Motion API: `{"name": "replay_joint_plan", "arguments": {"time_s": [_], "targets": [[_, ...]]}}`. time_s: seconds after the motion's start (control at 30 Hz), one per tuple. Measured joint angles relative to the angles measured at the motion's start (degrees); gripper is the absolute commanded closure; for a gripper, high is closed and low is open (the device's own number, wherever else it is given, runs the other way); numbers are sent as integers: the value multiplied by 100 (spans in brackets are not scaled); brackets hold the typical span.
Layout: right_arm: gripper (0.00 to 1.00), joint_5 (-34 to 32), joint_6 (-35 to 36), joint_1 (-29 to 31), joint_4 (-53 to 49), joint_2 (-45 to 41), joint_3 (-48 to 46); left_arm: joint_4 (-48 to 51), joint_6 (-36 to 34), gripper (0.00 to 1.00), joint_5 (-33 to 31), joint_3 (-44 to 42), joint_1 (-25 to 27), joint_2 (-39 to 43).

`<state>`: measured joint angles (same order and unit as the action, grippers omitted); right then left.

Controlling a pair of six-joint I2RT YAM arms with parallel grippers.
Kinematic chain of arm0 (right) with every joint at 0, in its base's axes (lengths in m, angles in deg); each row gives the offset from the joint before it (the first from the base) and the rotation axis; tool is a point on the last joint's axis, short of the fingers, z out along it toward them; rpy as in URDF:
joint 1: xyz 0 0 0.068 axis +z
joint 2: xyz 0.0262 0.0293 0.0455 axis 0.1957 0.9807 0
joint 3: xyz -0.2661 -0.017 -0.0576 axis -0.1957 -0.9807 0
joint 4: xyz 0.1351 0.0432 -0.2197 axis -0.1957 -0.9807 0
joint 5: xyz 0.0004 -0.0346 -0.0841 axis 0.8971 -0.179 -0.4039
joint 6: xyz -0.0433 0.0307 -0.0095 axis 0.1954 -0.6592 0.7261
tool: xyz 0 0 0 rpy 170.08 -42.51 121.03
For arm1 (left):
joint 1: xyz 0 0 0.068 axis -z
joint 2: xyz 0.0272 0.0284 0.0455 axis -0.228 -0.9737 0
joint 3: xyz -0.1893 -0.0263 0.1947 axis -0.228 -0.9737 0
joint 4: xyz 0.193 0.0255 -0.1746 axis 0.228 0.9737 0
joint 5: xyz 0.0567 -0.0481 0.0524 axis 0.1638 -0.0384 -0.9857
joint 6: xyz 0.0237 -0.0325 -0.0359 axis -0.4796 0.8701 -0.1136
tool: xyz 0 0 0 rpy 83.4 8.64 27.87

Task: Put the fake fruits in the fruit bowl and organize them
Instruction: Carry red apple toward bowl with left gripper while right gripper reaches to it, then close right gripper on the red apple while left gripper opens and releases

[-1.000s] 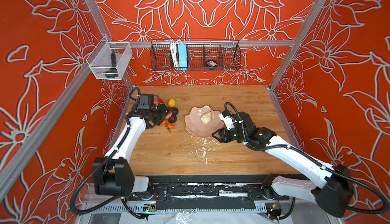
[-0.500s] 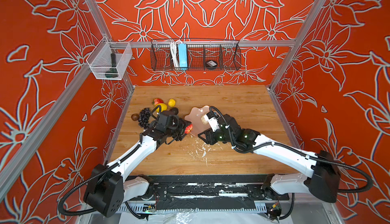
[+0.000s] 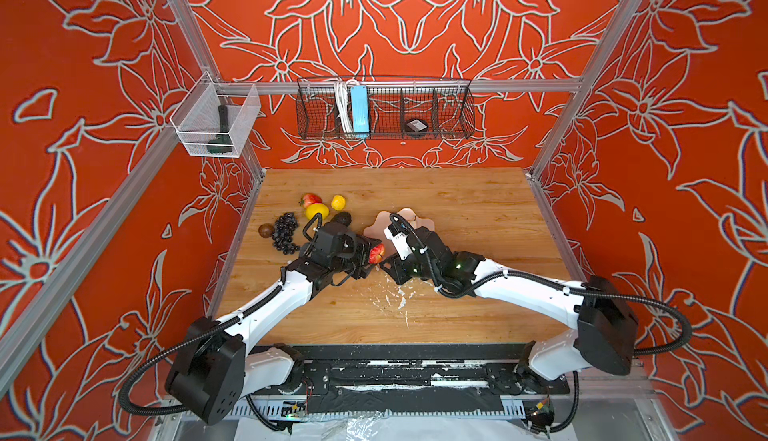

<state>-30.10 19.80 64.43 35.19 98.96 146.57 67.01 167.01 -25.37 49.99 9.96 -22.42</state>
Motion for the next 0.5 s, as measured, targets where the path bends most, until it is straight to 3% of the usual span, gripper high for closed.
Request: {"name": "replay_joint_plan", "arguments": {"time_s": [0.5], "targets": [[78,-564,107,0,-164,282,393,-114,111,34,46,0,13,-17]]}}
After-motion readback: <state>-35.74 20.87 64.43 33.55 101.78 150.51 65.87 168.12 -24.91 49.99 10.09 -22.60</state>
